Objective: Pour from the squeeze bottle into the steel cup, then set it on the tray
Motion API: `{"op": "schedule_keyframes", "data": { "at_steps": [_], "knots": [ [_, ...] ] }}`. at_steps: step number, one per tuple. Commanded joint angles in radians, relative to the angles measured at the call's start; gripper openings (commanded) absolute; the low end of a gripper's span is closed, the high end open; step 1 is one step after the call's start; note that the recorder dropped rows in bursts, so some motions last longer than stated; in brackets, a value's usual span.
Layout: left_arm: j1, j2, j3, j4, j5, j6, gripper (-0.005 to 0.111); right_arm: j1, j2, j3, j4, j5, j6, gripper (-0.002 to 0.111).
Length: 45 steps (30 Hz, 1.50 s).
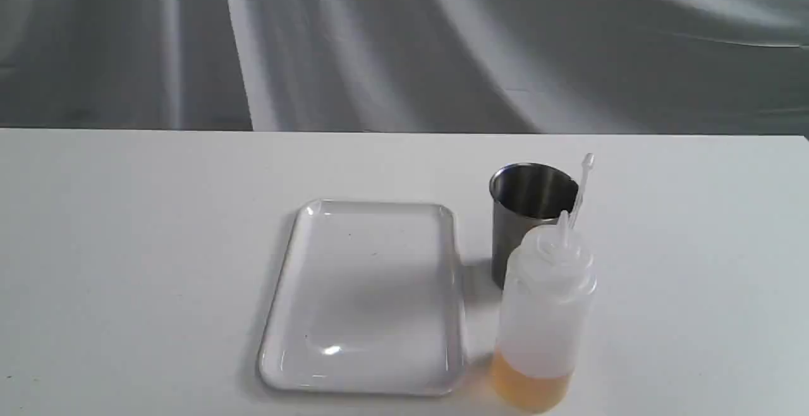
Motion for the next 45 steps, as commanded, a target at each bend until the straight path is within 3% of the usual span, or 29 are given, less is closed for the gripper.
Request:
{"op": "schedule_keyframes", "data": {
  "at_steps": [1,3,8,10,14,17,26,33,40,45],
  "knots": [
    [-0.005,-0.003,0.004,-0.001,-0.008,-0.003,0.000,-0.004,-0.002,0.003,0.011,-0.160,0.000,0.000],
    [-0.005,-0.003,0.004,-0.001,-0.008,-0.003,0.000,-0.004,-0.002,0.003,0.065,-0.218,0.038,0.000],
    [-0.005,-0.003,0.004,-0.001,-0.008,-0.003,0.000,-0.002,-0.002,0.003,0.220,-0.246,0.401,0.000],
    [-0.005,-0.003,0.004,-0.001,-0.008,-0.003,0.000,0.000,-0.002,0.003,0.201,-0.244,0.535,0.000],
    [-0.005,-0.003,0.004,-0.001,-0.008,-0.005,0.000,0.001,-0.002,0.003,0.140,-0.242,0.581,0.000],
    [-0.005,-0.003,0.004,-0.001,-0.008,-0.005,0.000,0.001,-0.002,0.003,0.062,-0.258,0.729,0.000],
    [-0.005,-0.003,0.004,-0.001,-0.008,-0.003,0.000,0.022,-0.002,0.003,-0.004,-0.471,0.977,0.000],
    [-0.005,-0.003,0.004,-0.001,-0.008,-0.003,0.000,0.039,-0.002,-0.068,-0.347,-0.441,1.112,0.000],
    [-0.005,-0.003,0.004,-0.001,-0.008,-0.005,0.000,0.049,-0.002,-0.211,-0.547,-0.288,1.213,0.000],
    [-0.005,-0.003,0.004,-0.001,-0.008,-0.005,0.000,0.085,0.012,-0.353,-0.893,-0.229,1.391,0.000]
  ]
}}
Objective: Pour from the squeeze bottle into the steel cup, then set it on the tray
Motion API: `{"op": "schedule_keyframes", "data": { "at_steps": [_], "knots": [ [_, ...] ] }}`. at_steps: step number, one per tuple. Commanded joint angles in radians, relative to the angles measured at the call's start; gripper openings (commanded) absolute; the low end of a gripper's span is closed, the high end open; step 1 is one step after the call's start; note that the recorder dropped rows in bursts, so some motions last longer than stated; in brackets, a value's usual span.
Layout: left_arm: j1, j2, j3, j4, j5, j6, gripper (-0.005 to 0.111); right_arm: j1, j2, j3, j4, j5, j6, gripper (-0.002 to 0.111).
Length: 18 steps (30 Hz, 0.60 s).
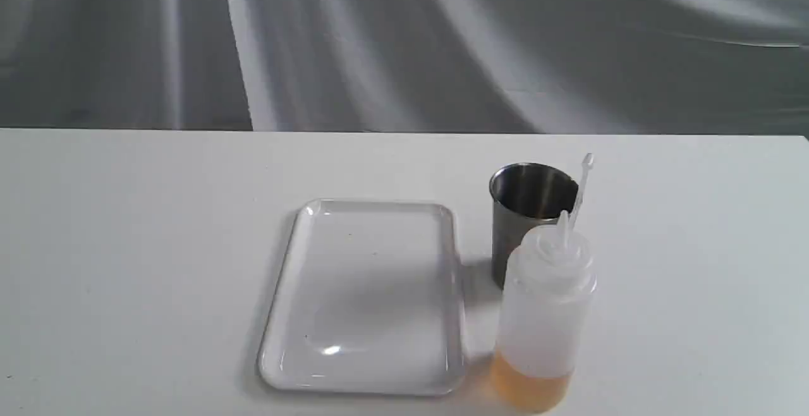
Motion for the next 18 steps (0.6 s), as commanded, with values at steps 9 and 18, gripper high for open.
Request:
{"op": "schedule_keyframes", "data": {
  "at_steps": [9,18],
  "knots": [
    [-0.005,-0.003,0.004,-0.001,-0.008,-0.003,0.000,0.025,0.161,-0.315,-0.858,0.065,0.659,0.000],
    [-0.005,-0.003,0.004,-0.001,-0.008,-0.005,0.000,0.033,0.320,-0.428,-0.858,0.044,0.659,0.000]
  ]
}}
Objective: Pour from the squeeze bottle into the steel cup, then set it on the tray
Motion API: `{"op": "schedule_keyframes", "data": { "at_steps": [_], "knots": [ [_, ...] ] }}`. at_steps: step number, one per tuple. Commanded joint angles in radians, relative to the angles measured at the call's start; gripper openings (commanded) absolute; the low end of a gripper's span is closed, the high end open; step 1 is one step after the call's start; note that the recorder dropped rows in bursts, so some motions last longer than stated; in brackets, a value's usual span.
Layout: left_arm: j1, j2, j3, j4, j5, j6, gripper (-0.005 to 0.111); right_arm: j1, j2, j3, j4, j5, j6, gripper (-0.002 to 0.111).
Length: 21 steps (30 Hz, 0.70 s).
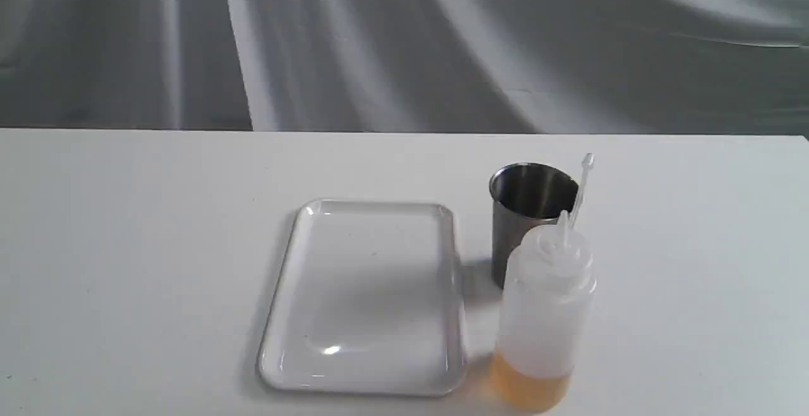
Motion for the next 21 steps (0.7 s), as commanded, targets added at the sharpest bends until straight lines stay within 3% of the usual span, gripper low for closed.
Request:
{"op": "schedule_keyframes", "data": {
  "at_steps": [1,8,13,21],
  "knots": [
    [-0.005,-0.003,0.004,-0.001,-0.008,-0.005,0.000,0.001,0.067,-0.008,-0.018,0.011,0.005,0.000],
    [-0.005,-0.003,0.004,-0.001,-0.008,-0.005,0.000,0.001,0.166,-0.008,-0.018,0.089,0.005,0.000],
    [-0.005,-0.003,0.004,-0.001,-0.008,-0.003,0.000,0.001,0.234,-0.008,0.218,0.198,0.005,0.000],
    [-0.005,-0.003,0.004,-0.001,-0.008,-0.003,0.000,0.001,0.354,-0.008,0.254,0.361,0.005,0.000]
  ]
}}
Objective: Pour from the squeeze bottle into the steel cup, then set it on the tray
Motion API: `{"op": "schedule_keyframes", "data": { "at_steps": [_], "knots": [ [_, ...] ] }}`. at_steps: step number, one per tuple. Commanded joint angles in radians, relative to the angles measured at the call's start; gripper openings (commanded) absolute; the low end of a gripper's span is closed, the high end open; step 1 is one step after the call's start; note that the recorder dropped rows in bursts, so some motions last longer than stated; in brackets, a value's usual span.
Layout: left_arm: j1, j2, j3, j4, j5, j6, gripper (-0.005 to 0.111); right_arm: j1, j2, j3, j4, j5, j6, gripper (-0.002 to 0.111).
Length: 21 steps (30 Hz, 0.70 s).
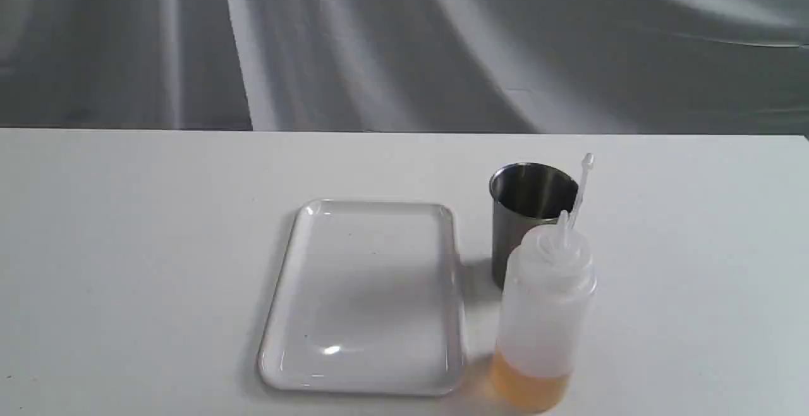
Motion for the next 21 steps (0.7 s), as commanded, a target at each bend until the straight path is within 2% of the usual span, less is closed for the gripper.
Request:
{"op": "schedule_keyframes", "data": {
  "at_steps": [1,9,11,13,18,21],
  "knots": [
    [-0.005,-0.003,0.004,-0.001,-0.008,-0.005,0.000,0.001,0.057,-0.006,0.044,0.119,-0.003,0.000],
    [-0.005,-0.003,0.004,-0.001,-0.008,-0.005,0.000,0.001,0.172,-0.006,0.109,0.125,-0.003,0.000],
    [-0.005,-0.003,0.004,-0.001,-0.008,-0.005,0.000,0.003,0.193,-0.015,0.154,0.130,-0.091,0.000],
    [-0.005,-0.003,0.004,-0.001,-0.008,-0.003,0.000,0.022,0.217,-0.034,0.290,0.160,-0.315,0.000],
    [-0.005,-0.003,0.004,-0.001,-0.008,-0.003,0.000,0.109,0.250,-0.070,0.767,0.190,-1.150,0.000],
    [-0.005,-0.003,0.004,-0.001,-0.008,-0.003,0.000,0.162,0.250,-0.070,0.948,0.241,-1.508,0.000]
  ]
}}
